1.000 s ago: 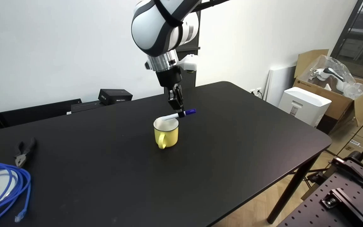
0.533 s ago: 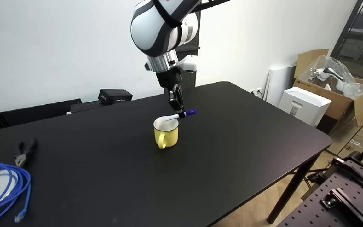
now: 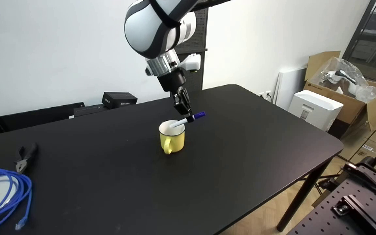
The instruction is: Put the marker into the mug cup
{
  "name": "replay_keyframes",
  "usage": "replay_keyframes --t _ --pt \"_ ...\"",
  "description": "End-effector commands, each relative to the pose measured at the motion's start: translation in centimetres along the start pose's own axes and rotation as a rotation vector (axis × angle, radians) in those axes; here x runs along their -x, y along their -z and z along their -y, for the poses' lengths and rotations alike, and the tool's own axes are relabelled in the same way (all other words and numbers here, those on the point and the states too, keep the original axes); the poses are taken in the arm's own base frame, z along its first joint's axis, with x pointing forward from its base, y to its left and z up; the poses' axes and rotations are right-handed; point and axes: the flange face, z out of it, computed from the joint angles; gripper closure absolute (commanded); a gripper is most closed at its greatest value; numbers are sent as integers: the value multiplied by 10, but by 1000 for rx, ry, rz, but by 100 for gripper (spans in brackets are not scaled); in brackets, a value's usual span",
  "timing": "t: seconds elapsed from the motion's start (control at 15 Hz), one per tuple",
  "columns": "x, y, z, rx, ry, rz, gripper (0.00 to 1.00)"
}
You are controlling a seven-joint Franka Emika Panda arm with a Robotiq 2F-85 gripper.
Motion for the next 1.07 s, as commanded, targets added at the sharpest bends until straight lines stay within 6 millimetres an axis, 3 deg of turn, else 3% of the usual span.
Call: replay_keyframes --t 0.0,0.73,0.8,0.87,1.0 --pt "-15 8 -9 50 -32 30 95" --pt "-45 -1 -22 65 -20 37 95" --pt "-47 -1 -22 66 -21 35 57" --pt "-48 -1 -22 63 -20 36 56" --pt "-51 0 -22 65 -16 30 44"
